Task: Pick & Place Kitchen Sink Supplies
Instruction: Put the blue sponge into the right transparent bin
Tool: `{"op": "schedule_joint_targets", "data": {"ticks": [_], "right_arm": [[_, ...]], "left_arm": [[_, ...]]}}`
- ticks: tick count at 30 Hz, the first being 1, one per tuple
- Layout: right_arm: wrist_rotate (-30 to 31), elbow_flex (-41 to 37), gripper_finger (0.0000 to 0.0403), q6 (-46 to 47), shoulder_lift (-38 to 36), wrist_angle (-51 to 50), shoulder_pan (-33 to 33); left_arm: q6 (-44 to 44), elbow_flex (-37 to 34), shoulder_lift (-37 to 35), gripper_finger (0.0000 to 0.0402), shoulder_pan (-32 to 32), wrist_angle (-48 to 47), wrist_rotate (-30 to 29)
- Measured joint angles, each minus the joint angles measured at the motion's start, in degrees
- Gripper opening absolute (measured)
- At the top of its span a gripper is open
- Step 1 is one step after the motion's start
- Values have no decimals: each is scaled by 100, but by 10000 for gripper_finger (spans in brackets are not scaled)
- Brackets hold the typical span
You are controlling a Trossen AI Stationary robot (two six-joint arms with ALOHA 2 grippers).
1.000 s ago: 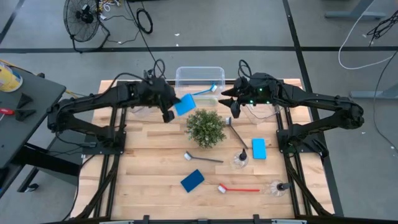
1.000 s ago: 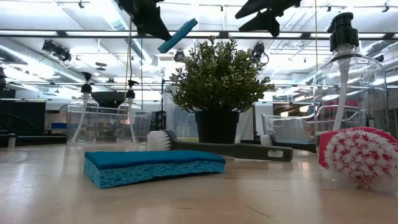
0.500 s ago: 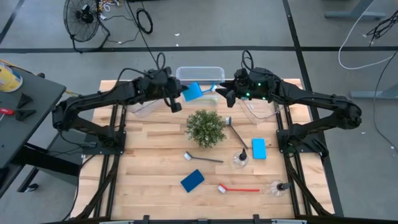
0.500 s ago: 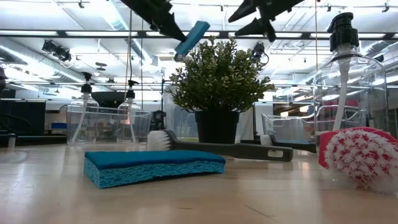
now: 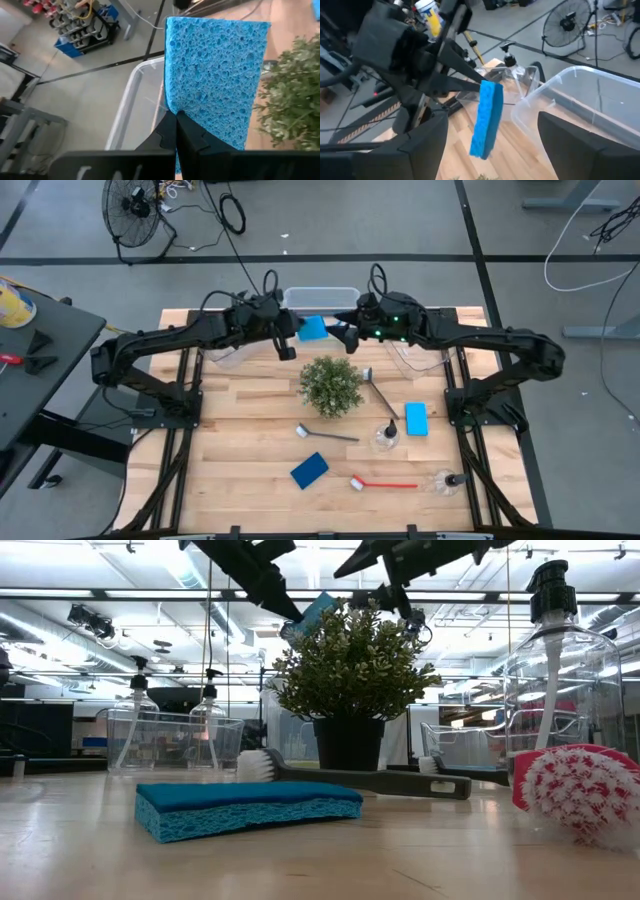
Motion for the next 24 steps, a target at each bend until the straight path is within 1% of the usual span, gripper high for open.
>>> {"op": "schedule_joint_targets", "data": {"ticks": [3,6,10,13,20,24], "right_arm": [[66,1,311,6,119,208,0],[285,-1,311,-67,212,338,-2],[633,-1,311,-611,322,428,-3],[668,-3,311,-976,412,607,-11],[655,-3,311,-1166,622,585,-15],[825,-3,311,-1261,675,606,-13]], "left_arm": [[232,0,0,0,1,-23,-45],[318,0,0,0,-2,-6,-168],[364,0,0,0,5,14,-456],[378,0,0,0,5,48,-575],[378,0,0,0,-4,382,-765],[374,-2,0,0,-2,586,-768]]}}
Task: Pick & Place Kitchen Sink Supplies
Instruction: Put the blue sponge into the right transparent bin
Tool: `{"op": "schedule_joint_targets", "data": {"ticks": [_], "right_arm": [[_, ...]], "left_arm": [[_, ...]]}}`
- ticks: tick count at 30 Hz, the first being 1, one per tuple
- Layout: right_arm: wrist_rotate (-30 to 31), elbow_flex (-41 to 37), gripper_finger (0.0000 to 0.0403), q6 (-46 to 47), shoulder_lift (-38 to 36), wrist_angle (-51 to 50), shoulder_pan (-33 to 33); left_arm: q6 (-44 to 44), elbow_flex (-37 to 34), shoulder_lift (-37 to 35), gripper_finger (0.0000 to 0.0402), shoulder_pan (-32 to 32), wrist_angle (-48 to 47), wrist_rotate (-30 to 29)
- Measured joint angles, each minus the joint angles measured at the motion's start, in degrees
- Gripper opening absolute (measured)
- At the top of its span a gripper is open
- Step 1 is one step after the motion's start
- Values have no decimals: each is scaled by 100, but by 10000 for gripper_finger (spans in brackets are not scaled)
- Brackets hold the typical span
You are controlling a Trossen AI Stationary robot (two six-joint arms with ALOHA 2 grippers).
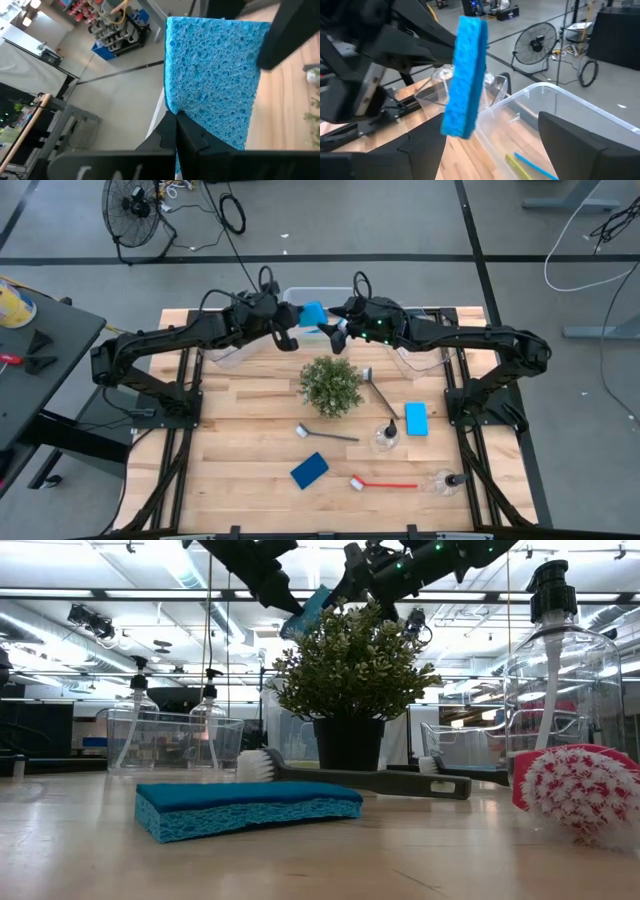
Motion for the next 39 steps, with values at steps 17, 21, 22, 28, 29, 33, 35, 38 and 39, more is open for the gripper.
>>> {"op": "schedule_joint_targets", "data": {"ticks": [17,21,22,28,29,33,35,38,39], "right_arm": [[-98,0,249,351,-2,307,-2],[-234,0,205,409,-2,309,0],[-284,0,193,469,-2,307,0],[-340,-1,121,583,-2,306,2],[-338,-1,110,557,-2,305,1],[-336,0,66,492,-4,303,0],[-334,0,46,479,-4,300,0],[-334,0,21,411,-4,292,-2],[-333,0,14,353,-4,292,-2]], "left_arm": [[-369,-7,0,0,-2,36,64],[-369,-7,0,0,0,36,63],[-369,-7,0,0,0,36,63],[-369,-7,0,12,0,35,63],[-368,-7,0,14,0,34,63],[-363,-7,0,21,0,34,63],[-359,-7,0,23,0,29,63],[-262,-7,0,31,1,25,144],[-259,-7,0,36,7,25,184]]}}
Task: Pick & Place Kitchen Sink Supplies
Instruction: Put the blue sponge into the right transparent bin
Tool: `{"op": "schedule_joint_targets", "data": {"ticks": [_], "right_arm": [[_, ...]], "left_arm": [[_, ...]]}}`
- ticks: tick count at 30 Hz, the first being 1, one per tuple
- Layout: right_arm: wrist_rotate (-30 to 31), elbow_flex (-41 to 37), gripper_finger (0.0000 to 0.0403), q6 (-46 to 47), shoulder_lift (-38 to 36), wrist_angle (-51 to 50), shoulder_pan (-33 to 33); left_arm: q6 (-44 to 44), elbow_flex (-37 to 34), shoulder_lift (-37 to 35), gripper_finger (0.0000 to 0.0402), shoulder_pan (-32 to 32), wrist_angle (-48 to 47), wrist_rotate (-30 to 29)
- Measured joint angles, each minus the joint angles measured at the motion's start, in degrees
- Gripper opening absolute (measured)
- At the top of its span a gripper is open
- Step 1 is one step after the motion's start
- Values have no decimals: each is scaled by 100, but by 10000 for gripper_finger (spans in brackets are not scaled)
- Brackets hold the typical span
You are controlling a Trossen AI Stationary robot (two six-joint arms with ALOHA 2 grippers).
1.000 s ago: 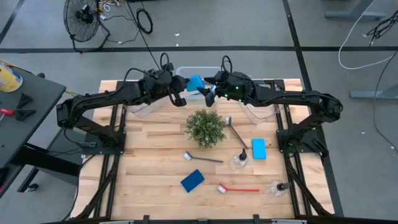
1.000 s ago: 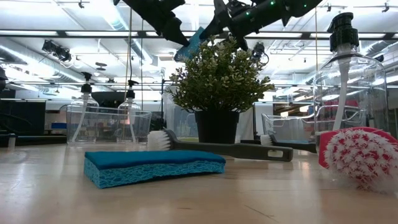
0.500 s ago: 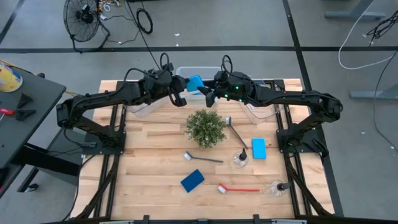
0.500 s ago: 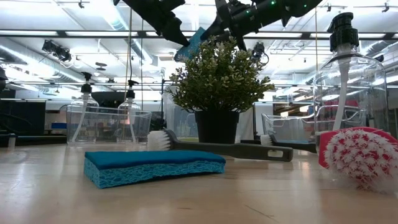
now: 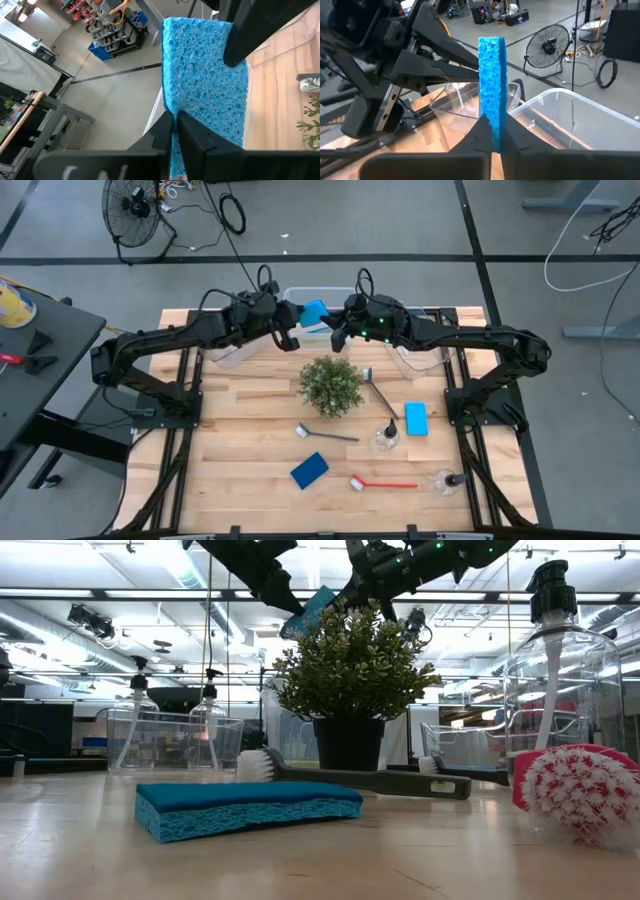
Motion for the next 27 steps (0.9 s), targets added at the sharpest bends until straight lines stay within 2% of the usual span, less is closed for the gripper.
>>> {"op": "schedule_joint_targets", "data": {"ticks": [3,10,14,20,24,27], "right_arm": [[-1,0,8,-177,0,-5,0],[-3,0,9,-368,-37,-239,-43],[35,-4,9,-348,-140,-559,-146],[300,-4,9,-351,-554,-1466,-401],[314,-4,9,-353,-958,-2167,-613],[641,-4,9,-355,-1289,-2840,-728]], "left_arm": [[-145,0,0,66,-2,1,17],[-581,0,-94,177,-7,2,-317],[-990,0,-309,223,-7,10,-337],[-1913,0,-695,239,-7,7,-175],[-2114,4,-839,232,-7,9,54],[-2248,9,-898,225,-7,7,310]]}}
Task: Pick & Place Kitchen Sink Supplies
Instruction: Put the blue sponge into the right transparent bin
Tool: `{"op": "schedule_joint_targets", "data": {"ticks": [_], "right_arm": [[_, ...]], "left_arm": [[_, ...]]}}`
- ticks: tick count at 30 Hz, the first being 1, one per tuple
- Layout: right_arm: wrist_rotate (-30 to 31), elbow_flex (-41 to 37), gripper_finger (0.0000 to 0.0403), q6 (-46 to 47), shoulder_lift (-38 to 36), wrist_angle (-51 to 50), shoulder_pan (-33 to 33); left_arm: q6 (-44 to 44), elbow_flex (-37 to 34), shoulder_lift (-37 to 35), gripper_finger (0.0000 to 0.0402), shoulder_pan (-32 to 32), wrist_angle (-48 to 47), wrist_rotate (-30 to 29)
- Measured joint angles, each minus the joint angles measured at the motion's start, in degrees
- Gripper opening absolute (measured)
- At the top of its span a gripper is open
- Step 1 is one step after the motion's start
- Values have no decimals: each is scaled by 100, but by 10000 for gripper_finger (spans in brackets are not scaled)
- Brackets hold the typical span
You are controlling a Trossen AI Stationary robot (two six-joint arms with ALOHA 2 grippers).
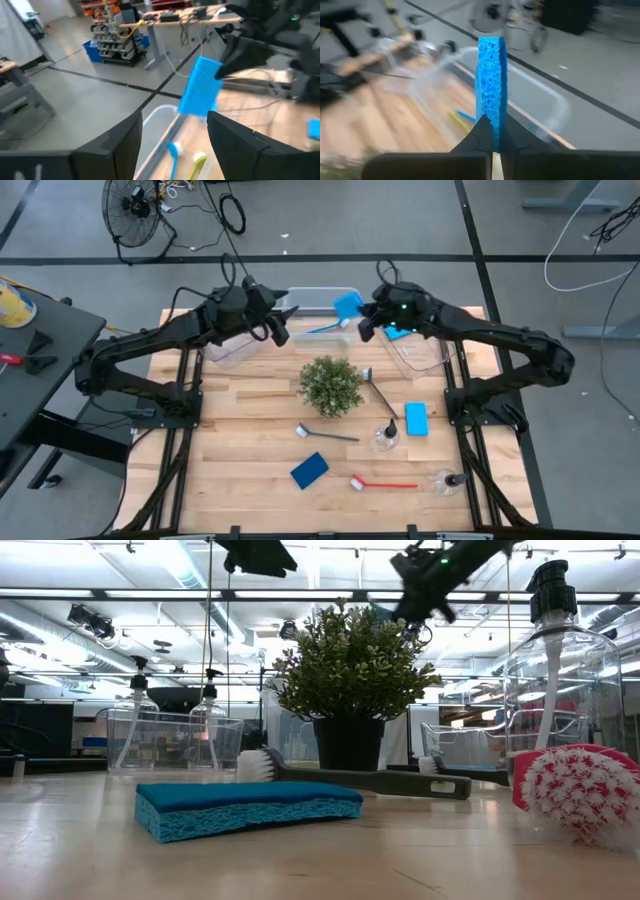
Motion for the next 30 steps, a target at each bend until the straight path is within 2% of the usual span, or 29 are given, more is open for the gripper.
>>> {"op": "schedule_joint_targets", "data": {"ticks": [7,14,22,25,30], "right_arm": [[855,0,9,127,-667,-1916,-333],[857,0,10,878,-797,-3474,-648],[843,0,15,953,-631,-4073,-829],[578,0,39,951,-613,-4252,-920],[471,0,125,760,-613,-4576,-985]], "left_arm": [[-225,0,-53,220,2,-616,419],[-513,-24,-48,220,4,-1108,581],[-715,-24,-48,220,4,-1082,580],[-717,-24,-48,220,4,-1082,579],[-725,-24,-46,220,4,-1082,579]]}}
